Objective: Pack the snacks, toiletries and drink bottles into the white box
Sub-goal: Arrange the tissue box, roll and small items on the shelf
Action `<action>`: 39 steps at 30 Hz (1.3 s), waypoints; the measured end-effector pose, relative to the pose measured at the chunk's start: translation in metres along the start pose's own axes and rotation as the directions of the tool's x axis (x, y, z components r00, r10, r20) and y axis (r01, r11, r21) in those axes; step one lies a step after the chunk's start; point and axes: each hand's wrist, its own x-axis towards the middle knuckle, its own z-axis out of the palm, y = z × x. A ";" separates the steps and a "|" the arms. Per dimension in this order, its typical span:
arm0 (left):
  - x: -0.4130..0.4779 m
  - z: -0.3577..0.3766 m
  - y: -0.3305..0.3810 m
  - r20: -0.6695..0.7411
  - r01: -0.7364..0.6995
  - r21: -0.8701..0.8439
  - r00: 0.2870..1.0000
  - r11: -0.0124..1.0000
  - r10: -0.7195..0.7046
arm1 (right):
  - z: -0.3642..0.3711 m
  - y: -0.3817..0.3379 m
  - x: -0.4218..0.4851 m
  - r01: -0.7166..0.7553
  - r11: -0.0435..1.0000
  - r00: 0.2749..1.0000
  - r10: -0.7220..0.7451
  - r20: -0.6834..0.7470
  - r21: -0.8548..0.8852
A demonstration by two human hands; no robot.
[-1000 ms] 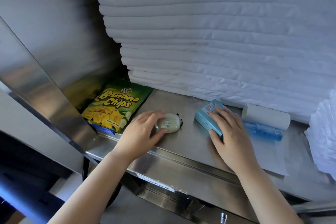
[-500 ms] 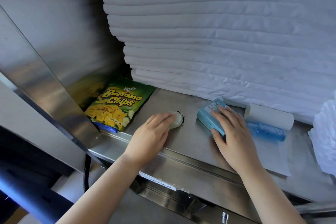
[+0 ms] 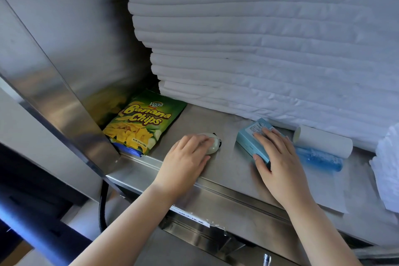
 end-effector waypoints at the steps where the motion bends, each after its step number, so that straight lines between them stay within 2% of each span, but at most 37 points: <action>1: 0.003 0.003 0.000 0.019 -0.006 0.027 1.000 1.000 0.005 | 0.000 0.000 0.000 -0.001 1.000 1.000 0.001 0.002 0.003; 11: 0.059 0.011 -0.032 0.163 0.274 0.047 0.947 0.961 -0.278 | -0.001 -0.001 0.000 -0.007 1.000 1.000 0.006 0.004 0.015; 15: 0.071 0.021 -0.047 0.162 0.305 0.080 0.935 0.949 -0.314 | -0.001 -0.001 0.001 -0.007 1.000 1.000 0.007 0.013 0.009; 21: 0.073 0.028 -0.057 0.133 0.305 0.020 0.943 0.952 -0.305 | -0.002 -0.001 0.001 -0.019 1.000 0.999 0.019 0.028 0.010; 24: 0.072 0.022 -0.052 0.074 0.244 -0.010 0.967 0.970 -0.243 | -0.002 -0.002 0.000 -0.048 0.997 0.999 0.049 -0.006 0.062; 26: 0.070 0.018 -0.039 0.025 0.150 0.020 0.988 0.989 -0.150 | -0.004 -0.002 -0.001 -0.098 0.986 0.990 0.111 -0.091 0.137; 28: 0.068 0.016 -0.018 0.041 0.050 -0.024 0.998 0.998 -0.049 | -0.006 0.000 -0.003 -0.146 0.972 0.973 0.175 -0.153 0.182; 32: 0.064 0.025 0.019 0.163 -0.101 -0.140 0.979 0.985 0.124 | -0.004 0.002 -0.005 -0.154 0.978 0.981 0.169 -0.101 0.141; 39: 0.050 0.027 0.014 0.122 -0.119 -0.216 0.981 0.969 0.148 | -0.003 0.002 -0.004 -0.085 0.974 0.995 0.093 -0.028 0.208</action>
